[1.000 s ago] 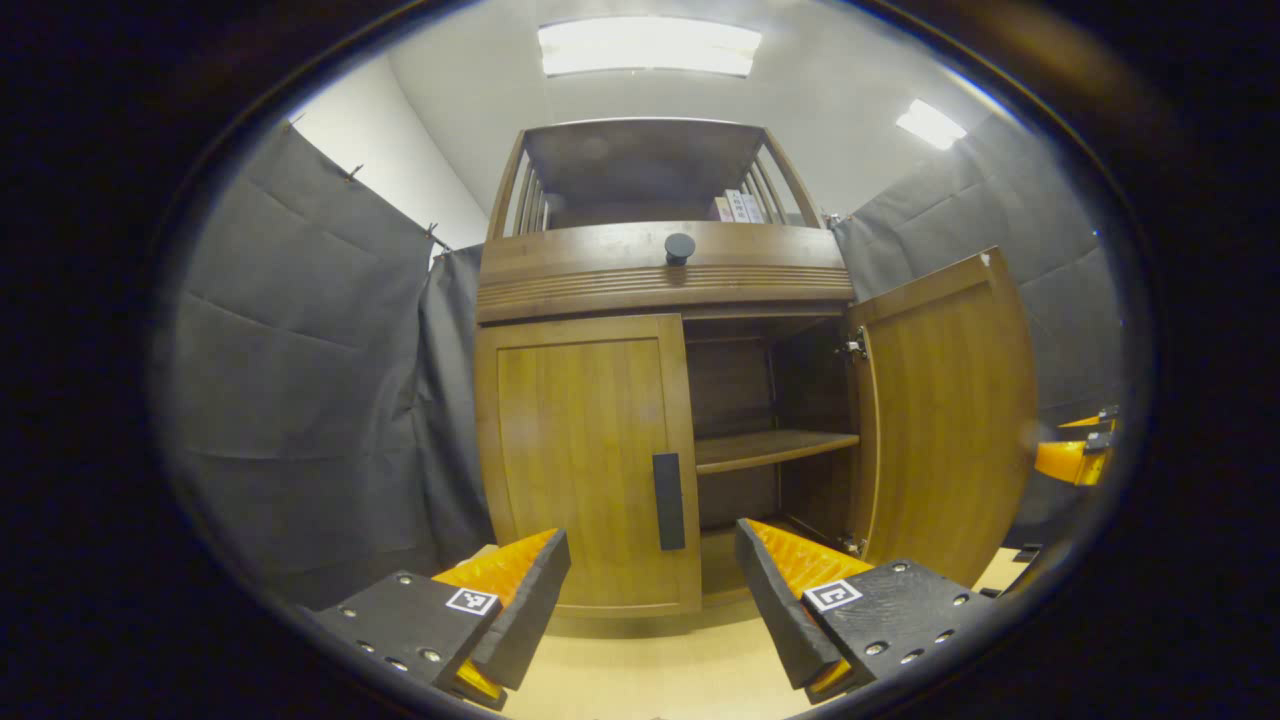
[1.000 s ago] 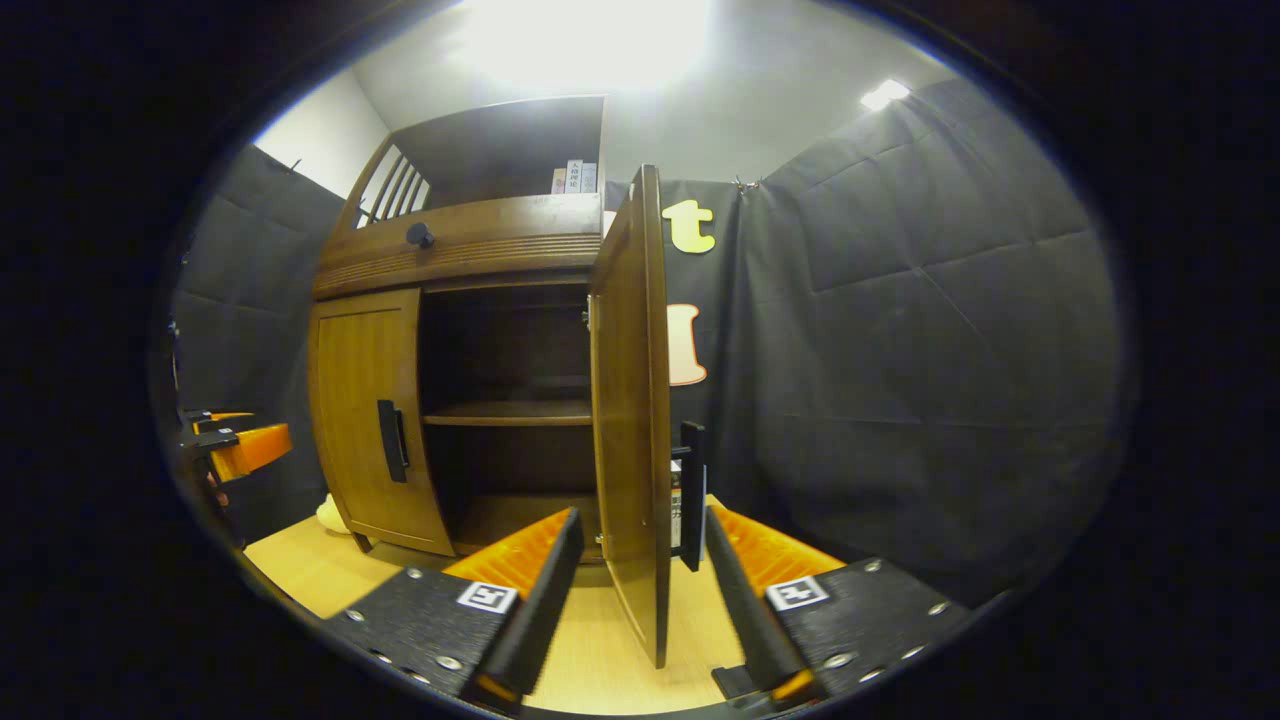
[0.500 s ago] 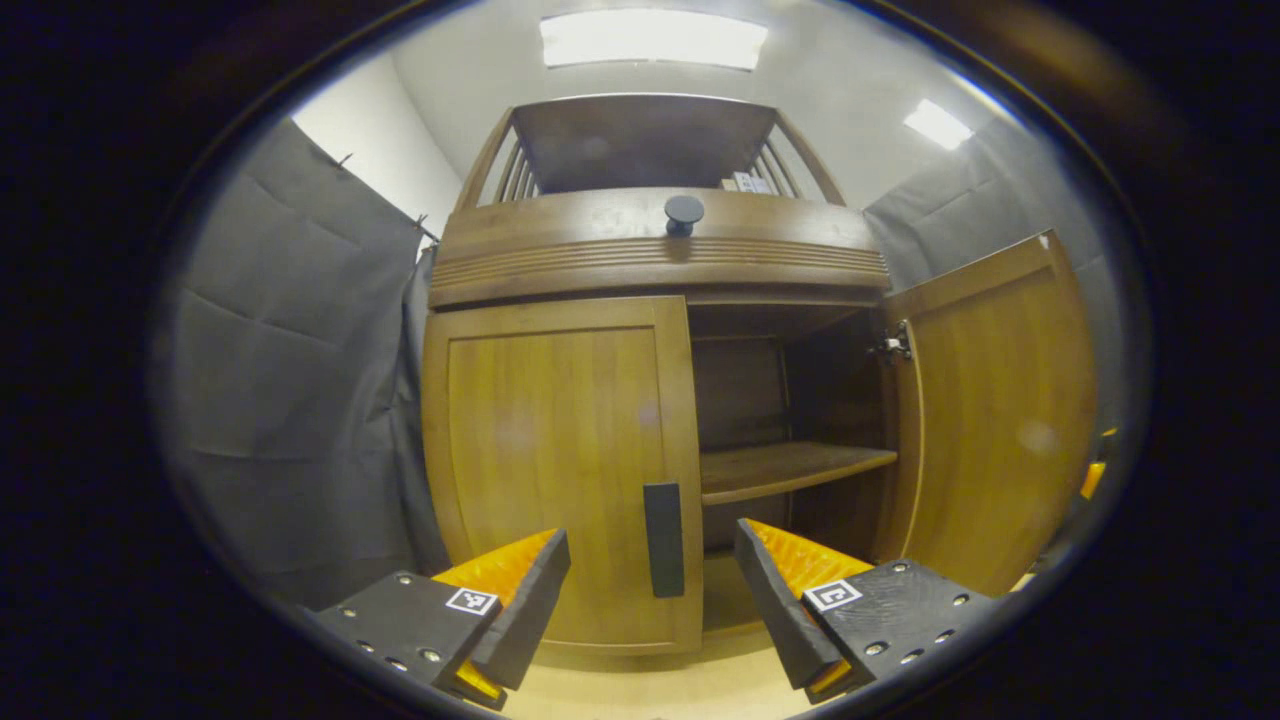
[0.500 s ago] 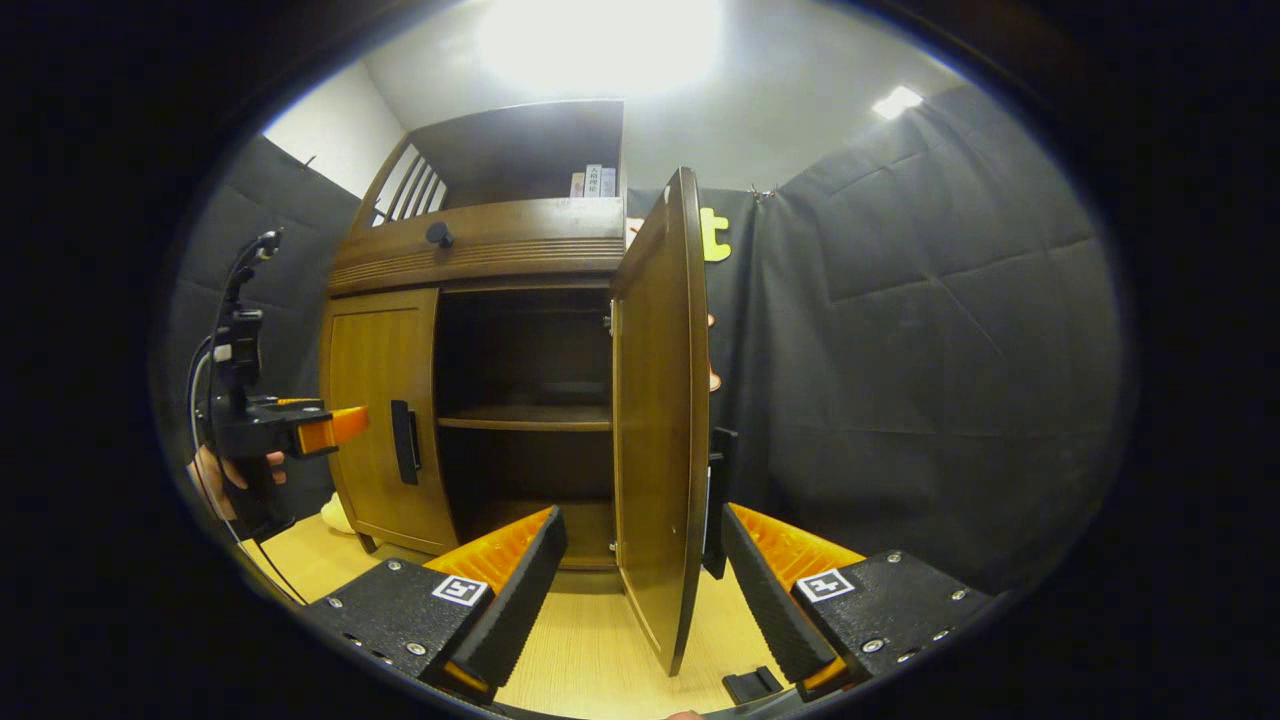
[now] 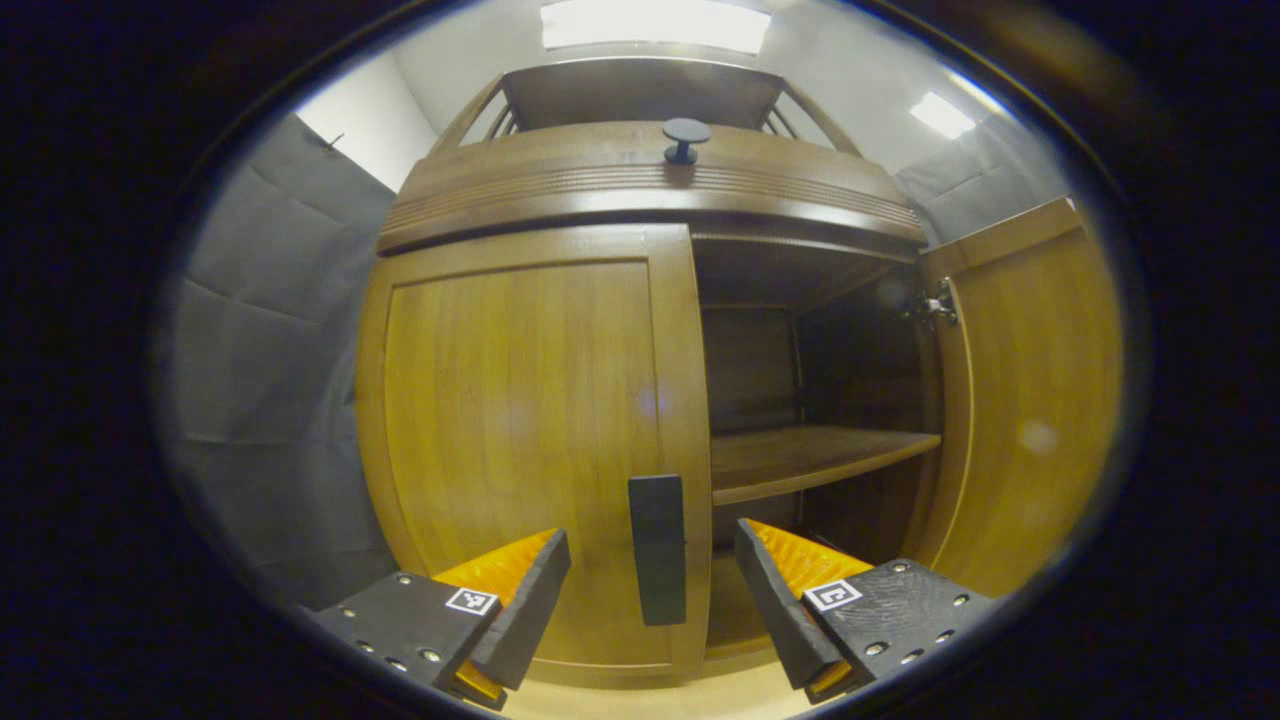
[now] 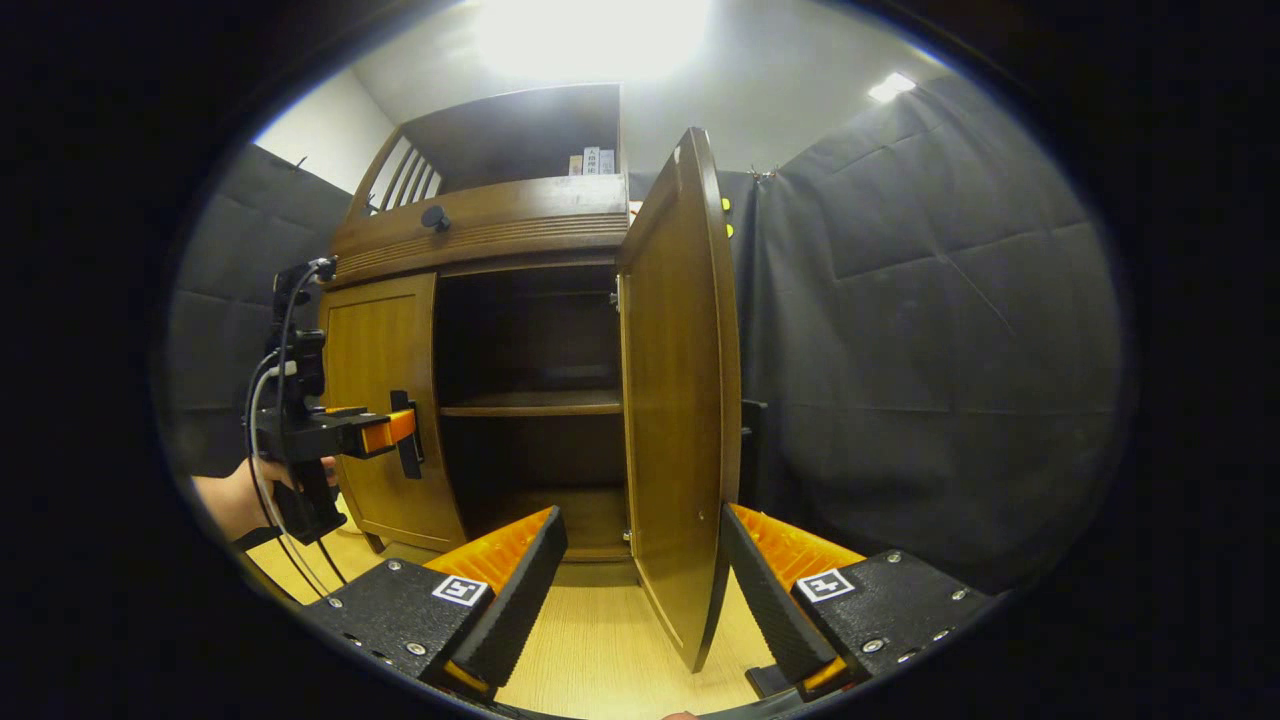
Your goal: Open the right door of the double-door shoe cabinet with the right hand, and open the left door with the left hand.
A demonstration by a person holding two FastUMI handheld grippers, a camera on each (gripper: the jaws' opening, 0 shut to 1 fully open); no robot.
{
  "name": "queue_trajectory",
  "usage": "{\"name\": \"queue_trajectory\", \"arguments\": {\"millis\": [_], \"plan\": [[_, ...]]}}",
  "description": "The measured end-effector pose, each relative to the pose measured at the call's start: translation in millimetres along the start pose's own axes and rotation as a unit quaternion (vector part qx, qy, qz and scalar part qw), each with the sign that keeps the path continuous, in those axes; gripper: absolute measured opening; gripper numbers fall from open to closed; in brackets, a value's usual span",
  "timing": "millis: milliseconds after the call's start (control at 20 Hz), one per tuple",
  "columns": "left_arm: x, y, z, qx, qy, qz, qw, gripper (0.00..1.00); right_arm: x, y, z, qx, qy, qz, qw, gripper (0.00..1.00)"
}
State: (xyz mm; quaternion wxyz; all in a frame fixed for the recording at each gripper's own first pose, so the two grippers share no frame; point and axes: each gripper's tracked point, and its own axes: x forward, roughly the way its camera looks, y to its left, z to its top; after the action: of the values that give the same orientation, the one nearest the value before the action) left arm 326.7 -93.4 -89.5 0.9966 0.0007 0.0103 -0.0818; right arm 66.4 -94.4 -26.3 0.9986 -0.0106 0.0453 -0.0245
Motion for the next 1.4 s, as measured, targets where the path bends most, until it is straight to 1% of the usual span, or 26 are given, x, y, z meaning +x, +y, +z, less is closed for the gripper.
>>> {"name": "queue_trajectory", "arguments": {"millis": [150, 300, 500, 550, 600, 650, 700, 750, 850, 900, 950, 1000, 1100, 1150, 1250, 1400], "plan": [[21.4, 1.9, -18.6, -0.009, 0.021, 0.012, 1.000, 0.95, 2.9, 1.0, 1.7, -0.011, 0.000, -0.005, 1.000, 0.96], [35.4, 10.0, -41.6, -0.013, 0.044, 0.018, 0.999, 0.81, 2.1, 1.7, 1.2, -0.010, 0.002, -0.003, 1.000, 0.96], [41.6, 11.1, -49.1, -0.009, 0.052, 0.016, 0.998, 0.63, 1.6, 3.0, -1.7, -0.005, 0.011, 0.002, 1.000, 0.96], [42.9, 11.1, -48.7, -0.007, 0.051, 0.016, 0.999, 0.75, 1.8, 3.4, -1.4, -0.006, 0.013, 0.003, 1.000, 0.97], [44.9, 1.5, -49.6, -0.015, 0.049, -0.011, 0.999, 0.69, 0.9, 4.2, -1.3, -0.007, 0.015, 0.005, 1.000, 0.96], [39.5, -3.4, -44.2, -0.020, 0.047, -0.013, 0.999, 0.43, 0.3, 4.7, 0.0, -0.007, 0.015, 0.007, 1.000, 0.97], [46.4, -5.7, -49.7, -0.016, 0.050, -0.012, 0.999, 0.17, -1.5, 4.7, 1.0, -0.008, 0.014, 0.008, 1.000, 0.97], [42.0, -4.4, -49.2, -0.015, 0.053, -0.007, 0.998, 0.21, -1.8, 5.2, 3.0, -0.010, 0.012, 0.009, 1.000, 0.97], [38.1, -6.0, -46.0, -0.028, 0.056, 0.000, 0.998, 0.29, -4.8, 7.0, 7.2, -0.012, 0.005, 0.012, 1.000, 0.96], [35.6, -4.2, -44.3, -0.029, 0.058, 0.000, 0.998, 0.27, -6.2, 7.9, 7.9, -0.012, 0.002, 0.012, 1.000, 0.94], [34.8, -3.9, -41.8, -0.028, 0.057, -0.001, 0.998, 0.24, -6.9, 8.6, 9.1, -0.011, 0.000, 0.013, 1.000, 0.94], [35.7, -3.2, -40.6, -0.028, 0.057, -0.003, 0.998, 0.22, -7.9, 10.8, 9.1, -0.009, -0.001, 0.015, 1.000, 0.96], [37.3, -4.2, -42.7, -0.030, 0.058, -0.006, 0.998, 0.19, -9.6, 13.3, 10.6, -0.006, 0.000, 0.019, 1.000, 0.97], [38.0, -4.7, -44.0, -0.030, 0.059, -0.005, 0.998, 0.13, -11.2, 15.6, 10.9, -0.005, -0.001, 0.022, 1.000, 0.97], [37.4, -4.4, -44.9, -0.033, 0.060, -0.006, 0.998, 0.13, -24.9, 21.6, 6.7, -0.006, 0.000, 0.027, 1.000, 0.96], [34.7, -3.5, -42.4, -0.035, 0.059, -0.007, 0.998, 0.12, -33.4, 28.7, 4.7, -0.007, -0.001, 0.035, 0.999, 0.96]]}}
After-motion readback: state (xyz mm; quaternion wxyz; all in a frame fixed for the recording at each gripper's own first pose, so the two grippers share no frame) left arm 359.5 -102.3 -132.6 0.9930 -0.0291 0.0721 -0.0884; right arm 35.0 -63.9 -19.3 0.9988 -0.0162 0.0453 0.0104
